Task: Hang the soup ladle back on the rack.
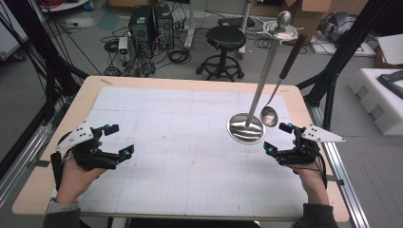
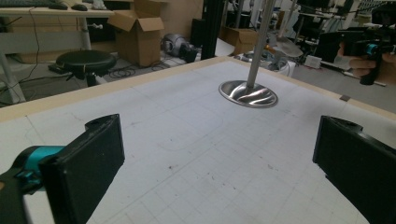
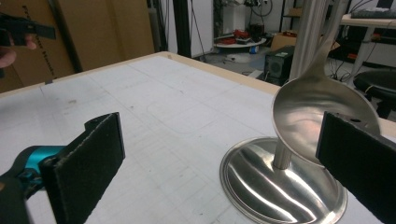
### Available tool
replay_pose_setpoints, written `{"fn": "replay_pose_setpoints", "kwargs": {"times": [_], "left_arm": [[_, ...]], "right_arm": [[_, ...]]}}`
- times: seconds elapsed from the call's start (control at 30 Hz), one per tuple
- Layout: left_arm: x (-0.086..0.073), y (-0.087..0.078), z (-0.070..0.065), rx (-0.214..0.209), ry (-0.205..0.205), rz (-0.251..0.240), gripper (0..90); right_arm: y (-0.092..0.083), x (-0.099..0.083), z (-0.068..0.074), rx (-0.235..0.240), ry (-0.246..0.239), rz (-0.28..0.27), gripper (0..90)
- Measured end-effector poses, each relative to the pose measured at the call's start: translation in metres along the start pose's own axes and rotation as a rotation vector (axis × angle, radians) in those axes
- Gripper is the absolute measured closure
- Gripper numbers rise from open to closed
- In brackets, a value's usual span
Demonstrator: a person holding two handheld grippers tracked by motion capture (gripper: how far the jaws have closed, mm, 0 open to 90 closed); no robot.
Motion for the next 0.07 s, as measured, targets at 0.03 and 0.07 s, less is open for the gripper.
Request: {"fn": "replay_pose_setpoints", "kwargs": {"times": [0.03, 0.07], "left_arm": [[0.0, 0.0, 0.0, -0.001, -0.001, 0.0, 2.5], [0.0001, -0.0001, 0.0002, -0.002, 0.0, 0.0, 2.5]], "right_arm": [[0.0002, -0.0005, 0.0004, 0.001, 0.0, 0.003, 0.0], [0.0005, -0.0003, 0.0008, 0.0, 0.0, 0.002, 0.0]]}}
Point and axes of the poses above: each handheld gripper's, and its own axes: y roughly forward along the jaws, x roughly out of its top, z roughly to its left, the point moved 9 cm from there along y, roughly forward along the jaws, and after that the axes turned 10 degrees about -x, right-handed, at the moved point
